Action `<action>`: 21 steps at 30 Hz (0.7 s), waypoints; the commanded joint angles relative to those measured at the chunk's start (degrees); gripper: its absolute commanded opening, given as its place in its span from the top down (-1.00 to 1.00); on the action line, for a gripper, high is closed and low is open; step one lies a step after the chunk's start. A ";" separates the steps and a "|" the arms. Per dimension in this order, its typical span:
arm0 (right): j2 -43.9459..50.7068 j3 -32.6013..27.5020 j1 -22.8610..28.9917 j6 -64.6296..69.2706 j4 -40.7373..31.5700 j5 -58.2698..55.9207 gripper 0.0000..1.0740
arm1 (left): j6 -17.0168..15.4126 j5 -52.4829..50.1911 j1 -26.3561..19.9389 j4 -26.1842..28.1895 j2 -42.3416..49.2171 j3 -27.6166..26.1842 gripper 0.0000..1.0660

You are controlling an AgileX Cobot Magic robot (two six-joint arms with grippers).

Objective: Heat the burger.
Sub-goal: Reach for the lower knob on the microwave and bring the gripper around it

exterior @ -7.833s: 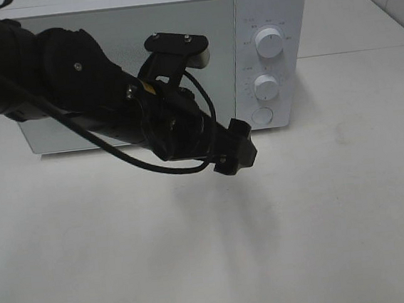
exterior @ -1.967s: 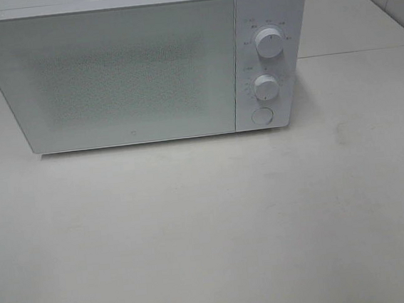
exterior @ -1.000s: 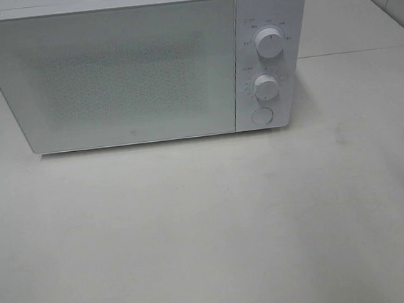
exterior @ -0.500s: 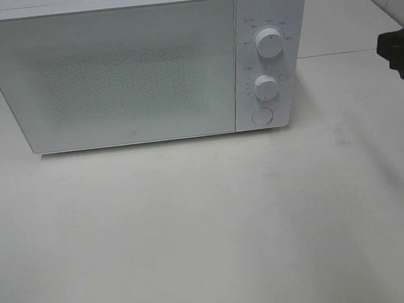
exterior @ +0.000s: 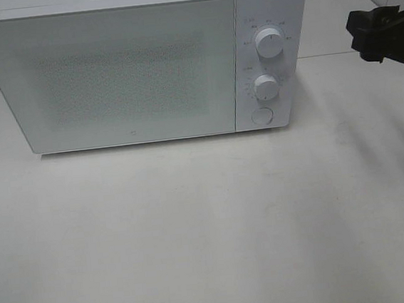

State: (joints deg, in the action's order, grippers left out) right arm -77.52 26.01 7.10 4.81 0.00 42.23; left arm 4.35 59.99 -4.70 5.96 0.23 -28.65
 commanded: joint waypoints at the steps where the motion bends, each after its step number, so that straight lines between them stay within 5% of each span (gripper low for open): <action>1: -3.61 -0.63 4.18 -6.53 -6.93 8.08 -0.39 | -0.40 -0.52 -0.06 0.17 1.32 0.17 -0.88; 21: -14.73 -1.83 23.38 -16.56 -30.14 25.50 -0.39 | -0.40 -0.52 -0.06 0.17 1.32 0.17 -0.88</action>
State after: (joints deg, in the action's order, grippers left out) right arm -92.48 24.18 30.25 -10.66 -29.22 66.29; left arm 4.35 59.99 -4.70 5.96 0.23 -28.65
